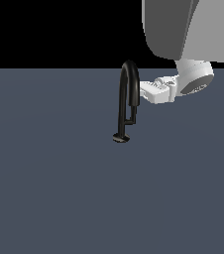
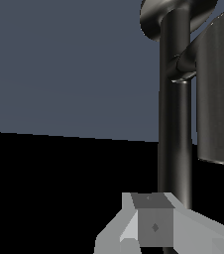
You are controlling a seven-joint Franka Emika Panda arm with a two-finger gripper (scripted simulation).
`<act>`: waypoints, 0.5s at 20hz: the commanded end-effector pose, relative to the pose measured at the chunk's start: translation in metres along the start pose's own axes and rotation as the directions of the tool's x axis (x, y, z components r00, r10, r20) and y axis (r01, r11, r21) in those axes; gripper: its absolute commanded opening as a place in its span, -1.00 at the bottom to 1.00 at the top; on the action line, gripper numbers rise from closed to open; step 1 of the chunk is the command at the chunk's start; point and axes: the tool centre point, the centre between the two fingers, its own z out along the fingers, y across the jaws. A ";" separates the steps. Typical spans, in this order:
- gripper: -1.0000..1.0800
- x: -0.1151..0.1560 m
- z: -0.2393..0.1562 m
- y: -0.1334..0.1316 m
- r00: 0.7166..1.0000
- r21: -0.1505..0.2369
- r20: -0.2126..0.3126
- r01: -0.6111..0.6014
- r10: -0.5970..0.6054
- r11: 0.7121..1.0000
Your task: Turn on the faucet by rotating a designated handle.
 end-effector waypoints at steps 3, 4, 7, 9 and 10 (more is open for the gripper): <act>-1.00 0.026 0.001 -0.002 0.997 0.053 0.059 -0.056 0.053 0.997; -1.00 0.031 0.001 -0.002 0.996 0.062 0.071 -0.067 0.063 0.996; -1.00 0.043 0.002 -0.003 0.991 0.085 0.098 -0.095 0.086 0.992; -1.00 0.049 0.003 -0.003 0.989 0.095 0.110 -0.106 0.096 0.990; -1.00 0.051 0.004 -0.003 0.989 0.098 0.114 -0.110 0.099 0.989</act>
